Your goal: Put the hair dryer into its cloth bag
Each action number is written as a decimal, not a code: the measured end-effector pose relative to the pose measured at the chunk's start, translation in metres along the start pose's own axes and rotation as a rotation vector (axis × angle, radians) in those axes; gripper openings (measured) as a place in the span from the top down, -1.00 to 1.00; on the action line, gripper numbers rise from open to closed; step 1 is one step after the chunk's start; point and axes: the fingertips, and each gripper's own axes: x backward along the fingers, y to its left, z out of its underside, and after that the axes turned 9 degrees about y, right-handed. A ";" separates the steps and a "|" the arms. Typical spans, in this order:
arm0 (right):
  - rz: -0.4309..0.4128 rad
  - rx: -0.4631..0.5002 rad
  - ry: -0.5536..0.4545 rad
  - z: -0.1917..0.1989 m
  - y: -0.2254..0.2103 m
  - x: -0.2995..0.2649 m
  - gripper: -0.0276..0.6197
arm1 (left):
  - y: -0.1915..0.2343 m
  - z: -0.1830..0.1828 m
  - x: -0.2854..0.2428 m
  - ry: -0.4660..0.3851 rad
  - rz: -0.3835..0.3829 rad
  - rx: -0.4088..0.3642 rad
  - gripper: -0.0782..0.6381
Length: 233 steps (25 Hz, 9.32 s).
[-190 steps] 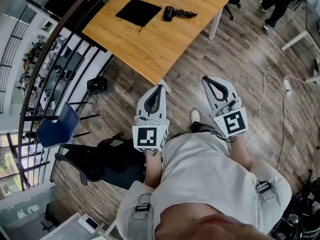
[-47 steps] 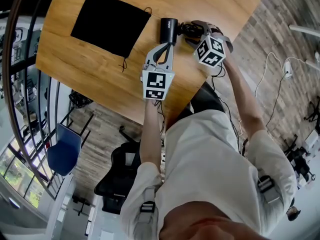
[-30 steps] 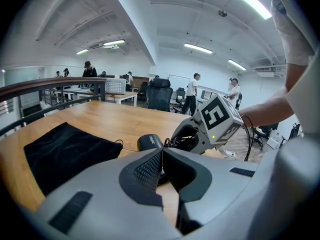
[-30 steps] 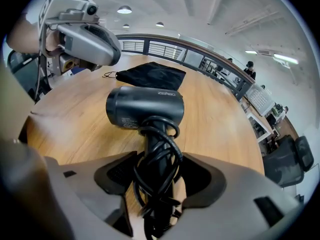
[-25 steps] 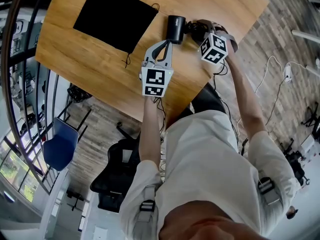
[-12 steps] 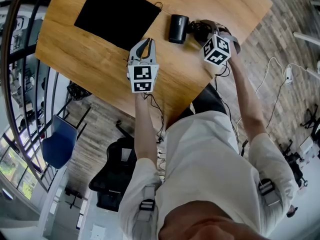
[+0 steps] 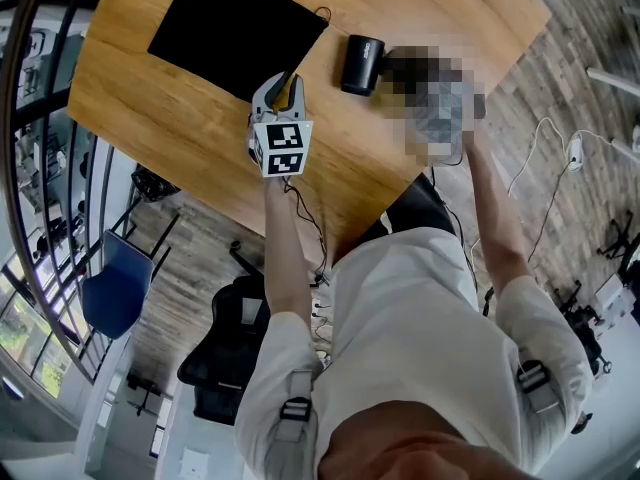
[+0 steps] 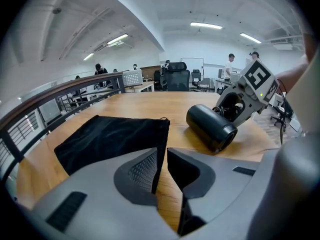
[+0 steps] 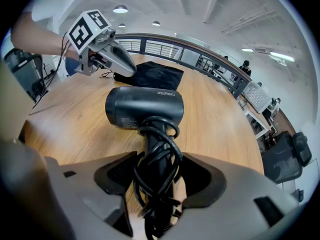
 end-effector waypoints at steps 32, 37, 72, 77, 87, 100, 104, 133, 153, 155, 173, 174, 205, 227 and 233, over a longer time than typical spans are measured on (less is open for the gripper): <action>-0.003 0.000 -0.005 -0.001 0.000 0.001 0.04 | 0.028 0.003 -0.005 0.053 -0.044 -0.003 0.73; 0.001 0.001 -0.004 -0.001 0.001 0.001 0.04 | 0.031 -0.003 0.006 0.032 -0.047 0.019 0.73; -0.133 -0.170 -0.075 -0.026 0.048 0.025 0.13 | 0.005 -0.032 0.037 -0.066 0.013 0.121 0.73; -0.157 -0.170 -0.076 -0.031 0.054 0.023 0.13 | -0.007 -0.039 0.038 -0.077 0.038 0.119 0.73; -0.194 -0.180 -0.063 -0.042 0.058 0.016 0.13 | -0.025 -0.048 0.045 -0.101 0.098 0.116 0.73; -0.205 -0.186 -0.103 -0.054 0.053 0.028 0.13 | -0.036 -0.054 0.049 -0.114 0.114 0.122 0.73; -0.200 -0.202 -0.098 -0.056 0.050 0.024 0.13 | -0.039 -0.056 0.052 -0.120 0.122 0.122 0.73; -0.145 -0.214 -0.121 -0.079 0.043 0.002 0.11 | -0.084 -0.053 0.045 -0.106 0.251 0.116 0.73; -0.112 -0.166 -0.171 -0.071 0.044 0.022 -0.01 | -0.084 -0.054 0.048 -0.109 0.249 0.108 0.73; -0.109 -0.168 -0.175 -0.065 0.044 0.029 -0.02 | -0.084 -0.054 0.048 -0.111 0.249 0.108 0.73; -0.104 -0.260 -0.123 0.006 0.044 0.048 -0.01 | -0.084 -0.053 0.047 -0.104 0.243 0.108 0.73; -0.101 -0.260 -0.121 0.009 0.044 0.047 0.01 | -0.084 -0.053 0.046 -0.105 0.244 0.108 0.73; -0.139 -0.300 -0.084 0.032 0.050 0.022 0.50 | -0.086 -0.054 0.051 -0.101 0.247 0.102 0.73; -0.145 -0.287 -0.176 -0.013 0.044 0.029 0.53 | -0.090 -0.055 0.050 -0.108 0.263 0.101 0.73; -0.143 -0.274 -0.189 -0.028 0.042 0.030 0.53 | -0.089 -0.054 0.051 -0.110 0.267 0.103 0.73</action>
